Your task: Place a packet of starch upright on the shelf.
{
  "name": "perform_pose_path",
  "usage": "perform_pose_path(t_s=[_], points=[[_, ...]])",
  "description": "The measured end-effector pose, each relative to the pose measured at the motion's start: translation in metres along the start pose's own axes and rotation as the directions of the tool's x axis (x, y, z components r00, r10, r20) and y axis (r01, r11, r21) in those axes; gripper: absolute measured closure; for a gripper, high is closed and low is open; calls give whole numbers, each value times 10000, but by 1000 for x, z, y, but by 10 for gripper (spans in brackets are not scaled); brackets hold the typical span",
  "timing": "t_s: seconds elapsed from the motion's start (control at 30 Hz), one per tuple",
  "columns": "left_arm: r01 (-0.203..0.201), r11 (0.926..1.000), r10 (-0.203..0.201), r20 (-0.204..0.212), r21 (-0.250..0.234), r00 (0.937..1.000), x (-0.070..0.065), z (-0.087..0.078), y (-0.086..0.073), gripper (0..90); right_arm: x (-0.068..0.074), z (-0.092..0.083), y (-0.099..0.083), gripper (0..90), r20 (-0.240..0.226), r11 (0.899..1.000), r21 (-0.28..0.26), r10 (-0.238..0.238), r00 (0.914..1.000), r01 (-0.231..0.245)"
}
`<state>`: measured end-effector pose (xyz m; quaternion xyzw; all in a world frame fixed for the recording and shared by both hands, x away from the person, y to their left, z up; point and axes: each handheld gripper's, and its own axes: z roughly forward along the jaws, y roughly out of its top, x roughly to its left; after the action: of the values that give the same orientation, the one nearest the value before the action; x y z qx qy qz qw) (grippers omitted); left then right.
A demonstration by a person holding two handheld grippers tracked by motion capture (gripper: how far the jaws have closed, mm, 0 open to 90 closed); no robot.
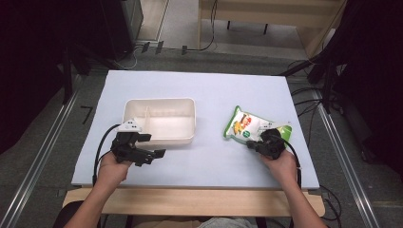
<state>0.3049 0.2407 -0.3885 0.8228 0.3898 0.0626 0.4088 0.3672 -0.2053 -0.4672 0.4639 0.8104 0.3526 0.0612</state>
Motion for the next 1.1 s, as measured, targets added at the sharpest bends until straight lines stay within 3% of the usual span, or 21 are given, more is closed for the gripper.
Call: perform_pose_path(t_s=[0.13,0.4,0.53,0.57,0.6,0.63,0.77,0.83,0.9,1.1], points=[[-18,10000,18,-3,10,10000,0,0,0,147,-7,-1,2,900,131,10000,81,16,9999,-17],[-23,10000,23,20,10,10000,0,0,0,146,-25,-7,3,900,392,9980,-46,628,9973,-627],[-32,10000,32,-12,20,10000,0,0,0,146,-20,-13,7,900,415,9986,-133,523,9978,-517],[-3,10000,4,-33,21,10000,1,-1,-1,147,-13,-20,12,900,468,9973,-648,367,9982,-337],[-3,10000,4,-33,21,10000,1,-1,-1,147,-13,-20,12,900,468,9973,-648,367,9982,-337],[22,10000,-22,-60,30,10000,1,-2,-1,147,-6,-26,17,855,637,9938,-1107,184,9978,-112],[29,10000,-29,-95,-3,10000,1,-3,-2,147,4,-33,26,813,742,9858,-1675,63,9972,62],[37,10000,-37,-99,14,9999,1,-3,-3,146,5,-33,27,824,709,9860,-1663,46,9975,73],[44,10000,-43,-187,59,9998,0,-4,-4,147,7,-33,35,900,592,9876,-1567,141,9981,-46],[101,9999,-101,-244,-21,9997,0,-6,-7,147,0,-24,54,900,765,9883,-1508,335,9965,-216]])
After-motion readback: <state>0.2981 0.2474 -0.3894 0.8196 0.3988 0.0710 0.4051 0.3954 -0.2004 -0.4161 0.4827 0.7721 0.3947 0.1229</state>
